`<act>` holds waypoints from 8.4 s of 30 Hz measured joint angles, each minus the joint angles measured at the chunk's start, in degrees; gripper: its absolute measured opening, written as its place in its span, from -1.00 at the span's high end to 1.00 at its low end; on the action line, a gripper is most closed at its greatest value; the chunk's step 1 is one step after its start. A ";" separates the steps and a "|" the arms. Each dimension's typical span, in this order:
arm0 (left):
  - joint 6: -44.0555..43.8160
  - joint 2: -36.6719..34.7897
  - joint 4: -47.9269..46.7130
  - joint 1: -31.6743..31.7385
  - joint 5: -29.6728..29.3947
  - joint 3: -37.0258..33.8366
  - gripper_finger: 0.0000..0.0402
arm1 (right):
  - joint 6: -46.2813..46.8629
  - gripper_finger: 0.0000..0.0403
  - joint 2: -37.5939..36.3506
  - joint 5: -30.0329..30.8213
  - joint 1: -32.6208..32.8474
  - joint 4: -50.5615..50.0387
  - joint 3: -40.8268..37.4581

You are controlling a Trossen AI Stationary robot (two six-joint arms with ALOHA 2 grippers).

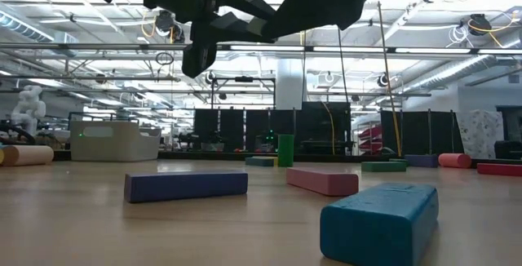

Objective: Sort blocks by size
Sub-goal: Put the light blue half-circle block into the gray bin, then put the blue rectangular block into the white bin

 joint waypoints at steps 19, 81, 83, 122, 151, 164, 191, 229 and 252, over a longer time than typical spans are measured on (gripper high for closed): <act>1.30 -0.46 -4.19 1.63 -3.02 0.00 0.62 | 34.57 -0.18 -8.57 -9.47 -0.07 -28.42 0.00; -19.38 -22.62 -85.96 10.91 -24.06 0.02 0.62 | 25.59 -0.08 -13.03 -30.57 -15.55 -6.95 -15.65; -15.82 -22.62 -85.91 15.07 -24.09 0.02 0.62 | 24.60 -0.08 -13.03 -30.75 -16.32 -5.66 -15.65; 25.09 -10.99 -61.29 64.67 -6.27 -0.02 0.11 | 17.97 -0.08 -13.03 -36.61 -25.27 -14.57 -15.65; 47.08 -16.86 -26.66 49.79 6.36 -0.02 0.09 | 17.34 -0.08 -21.40 -40.32 -66.62 -41.46 -15.63; 47.45 -11.57 -19.80 41.78 11.13 -0.02 0.09 | 11.52 -0.04 -20.93 -51.09 -77.28 -45.04 -17.74; 45.53 -11.43 -19.93 38.51 11.04 -0.02 0.09 | 8.90 0.38 -12.90 -55.71 -83.62 -38.25 -22.78; 50.00 -9.12 -7.83 24.18 12.46 -0.02 0.04 | 5.06 0.86 -33.68 -51.75 -35.86 -7.73 -22.71; 47.14 -2.49 7.29 20.56 13.57 0.02 0.06 | 0.31 0.86 -27.37 -50.72 -28.24 9.06 -22.73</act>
